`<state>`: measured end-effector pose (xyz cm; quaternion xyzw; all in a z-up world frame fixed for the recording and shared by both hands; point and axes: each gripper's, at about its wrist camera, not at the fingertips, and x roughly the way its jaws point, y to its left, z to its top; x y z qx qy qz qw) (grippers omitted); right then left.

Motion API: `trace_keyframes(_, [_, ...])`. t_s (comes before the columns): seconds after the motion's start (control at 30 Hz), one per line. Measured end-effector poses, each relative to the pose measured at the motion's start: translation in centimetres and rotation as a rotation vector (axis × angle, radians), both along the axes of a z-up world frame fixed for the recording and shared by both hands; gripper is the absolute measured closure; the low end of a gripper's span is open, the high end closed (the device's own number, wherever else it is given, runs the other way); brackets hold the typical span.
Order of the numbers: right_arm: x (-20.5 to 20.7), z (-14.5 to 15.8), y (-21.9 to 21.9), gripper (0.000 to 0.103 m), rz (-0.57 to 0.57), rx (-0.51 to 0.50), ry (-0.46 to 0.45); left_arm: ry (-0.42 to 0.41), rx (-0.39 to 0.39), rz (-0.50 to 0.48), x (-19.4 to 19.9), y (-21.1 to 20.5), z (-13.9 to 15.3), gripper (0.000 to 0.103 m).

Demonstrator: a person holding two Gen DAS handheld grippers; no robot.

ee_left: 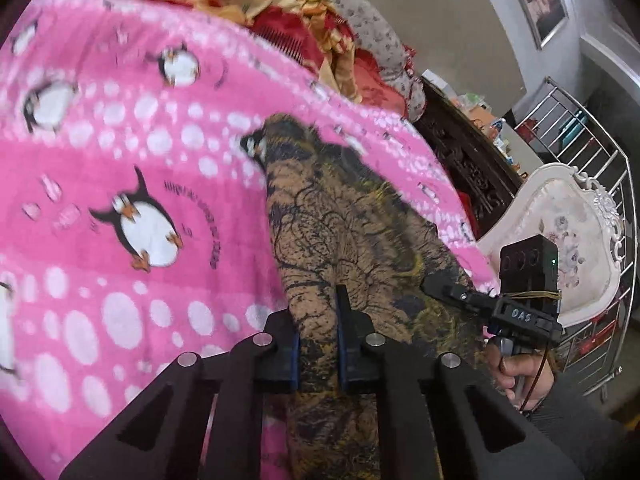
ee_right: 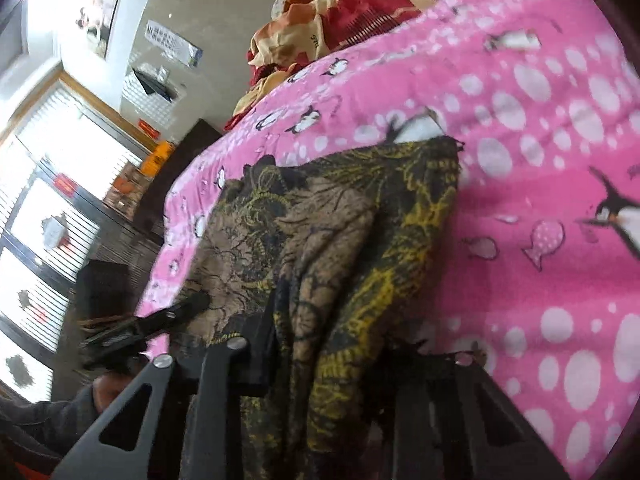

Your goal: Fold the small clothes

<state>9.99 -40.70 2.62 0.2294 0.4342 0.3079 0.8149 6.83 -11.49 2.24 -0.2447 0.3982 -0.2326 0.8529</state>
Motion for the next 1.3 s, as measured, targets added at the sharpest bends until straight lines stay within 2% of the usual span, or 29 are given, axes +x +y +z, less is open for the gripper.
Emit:
trace_keyframes(0.13, [-0.4,1.2,2.2,0.079,-0.008,0.044,0.011,-0.015,0.015,0.020,-0.2,3.8,1.0,0.103])
trace_keyframes(0.23, [0.6,0.4,6.5,0.079,0.031,0.070,0.035,-0.013,0.028,0.049,-0.2,8.5,0.9,0.103])
trace_keyframes(0.37, [2.6,-1.1,12.8,0.079,0.101,0.152,0.063,-0.040,0.110,0.093,-0.9,14.8,1.6,0.103])
trace_keyframes(0.43, [3.1,-1.3,15.3,0.079,0.137,0.150,0.051,-0.039,0.121,0.111,-1.1,16.6,1.0,0.103])
trace_keyframes(0.47, [3.2,-1.5,16.5,0.079,0.145,0.134,0.032,-0.011,0.114,0.099,-0.8,16.9,-0.1,0.103])
trace_keyframes(0.53, [3.1,-1.9,16.5,0.081,0.136,0.125,0.011,0.026,0.112,0.083,-0.4,16.7,-2.4,0.102])
trace_keyframes(0.6, [2.9,-2.0,15.7,0.081,0.122,0.162,0.019,0.020,0.081,0.087,-0.2,16.8,-2.5,0.099])
trace_keyframes(0.7, [2.5,-1.8,15.6,0.079,0.110,0.143,0.009,0.024,0.064,0.082,-0.3,17.0,-2.7,0.098])
trace_keyframes(0.77, [2.1,-1.7,15.4,0.075,0.100,0.135,0.011,0.036,0.026,0.082,0.0,16.8,-2.9,0.097])
trace_keyframes(0.8, [1.8,-1.6,15.2,0.069,0.086,0.126,0.017,0.048,0.001,0.080,0.2,16.9,-3.2,0.097])
trace_keyframes(0.83, [1.1,-1.3,14.9,0.063,0.066,0.114,0.024,0.054,0.005,0.073,0.1,17.3,-3.1,0.097])
trace_keyframes(0.9, [-0.4,-0.8,13.5,0.059,0.029,0.100,0.048,0.057,0.050,0.100,-0.4,17.8,-2.1,0.095])
trace_keyframes(0.97, [-2.1,0.0,12.2,0.059,0.002,0.044,0.050,0.018,0.091,0.139,-2.2,18.8,-0.1,0.094])
trace_keyframes(1.0, [-3.3,1.2,11.5,0.058,-0.015,-0.017,0.019,-0.021,0.093,0.141,-3.3,18.6,1.1,0.094])
trace_keyframes(1.1, [-6.0,5.3,11.8,0.058,0.005,-0.193,-0.130,-0.111,0.094,0.079,-6.3,16.4,3.7,0.094])
trace_keyframes(1.17, [-7.4,8.1,13.8,0.058,0.071,-0.263,-0.247,-0.134,0.152,0.018,-7.9,13.7,4.0,0.094])
trace_keyframes(1.23, [-8.8,9.8,17.3,0.058,0.189,-0.346,-0.349,-0.108,0.237,-0.014,-8.9,11.7,2.7,0.094])
trace_keyframes(1.3, [-9.9,9.5,20.1,0.058,0.300,-0.431,-0.402,-0.020,0.284,-0.015,-8.7,10.8,0.4,0.094])
